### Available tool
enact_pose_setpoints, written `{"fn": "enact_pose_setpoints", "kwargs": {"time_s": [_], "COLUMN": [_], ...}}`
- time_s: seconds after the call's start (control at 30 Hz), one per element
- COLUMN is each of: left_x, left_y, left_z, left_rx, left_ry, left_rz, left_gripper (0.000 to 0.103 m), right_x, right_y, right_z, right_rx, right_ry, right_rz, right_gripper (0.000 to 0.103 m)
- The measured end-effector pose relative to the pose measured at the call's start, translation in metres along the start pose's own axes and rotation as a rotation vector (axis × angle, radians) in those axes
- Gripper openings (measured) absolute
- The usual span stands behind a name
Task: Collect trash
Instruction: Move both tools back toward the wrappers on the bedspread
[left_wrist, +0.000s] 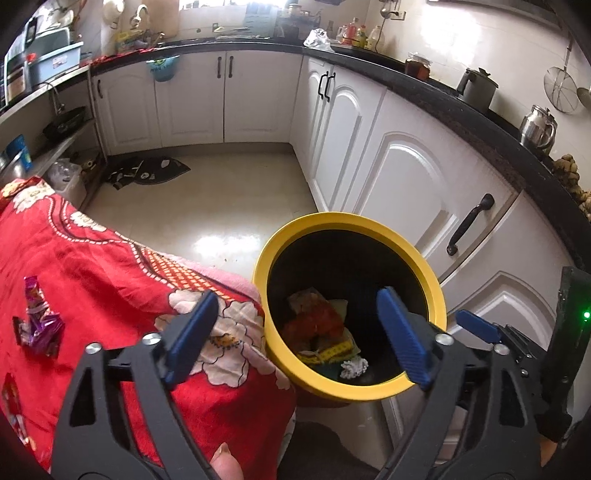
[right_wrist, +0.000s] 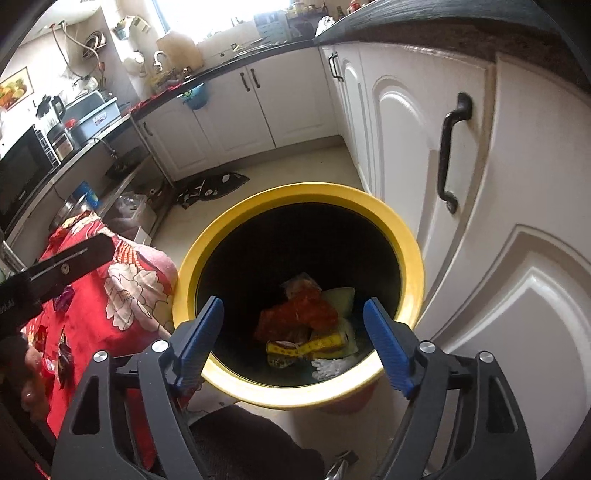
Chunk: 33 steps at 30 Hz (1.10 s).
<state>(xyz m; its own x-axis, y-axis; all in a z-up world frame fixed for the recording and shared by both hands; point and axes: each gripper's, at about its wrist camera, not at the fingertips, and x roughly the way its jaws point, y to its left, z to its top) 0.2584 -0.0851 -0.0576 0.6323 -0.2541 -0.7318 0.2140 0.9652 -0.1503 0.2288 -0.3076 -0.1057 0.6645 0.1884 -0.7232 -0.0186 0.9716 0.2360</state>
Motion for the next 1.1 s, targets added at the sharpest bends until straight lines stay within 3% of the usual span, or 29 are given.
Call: {"fn": "enact_pose_setpoints", "kwargs": {"time_s": [0.07, 0.4, 1.1], "left_x": [-0.004, -0.027, -0.074], "left_y": [0.002, 0.012, 0.037], "left_z": [-0.001, -0.005, -0.015], "left_rx": [-0.006, -0.035, -0.101], "left_ry": [-0.007, -0.033, -0.107], "left_rz": [0.01, 0.034, 0.061], "left_gripper": [0.092, 0.092, 0.092], "right_x": [-0.005, -0.028, -0.055], "right_y": [-0.001, 0.002, 0.03], "right_z": [0.001, 0.005, 0.006], "right_rx": [0.003, 0.011, -0.031], "right_ry": [-0.015, -0.072, -0.126], "right_rz": [-0.005, -0.001, 0.044], "right_gripper": [0.081, 0.087, 0.087]}}
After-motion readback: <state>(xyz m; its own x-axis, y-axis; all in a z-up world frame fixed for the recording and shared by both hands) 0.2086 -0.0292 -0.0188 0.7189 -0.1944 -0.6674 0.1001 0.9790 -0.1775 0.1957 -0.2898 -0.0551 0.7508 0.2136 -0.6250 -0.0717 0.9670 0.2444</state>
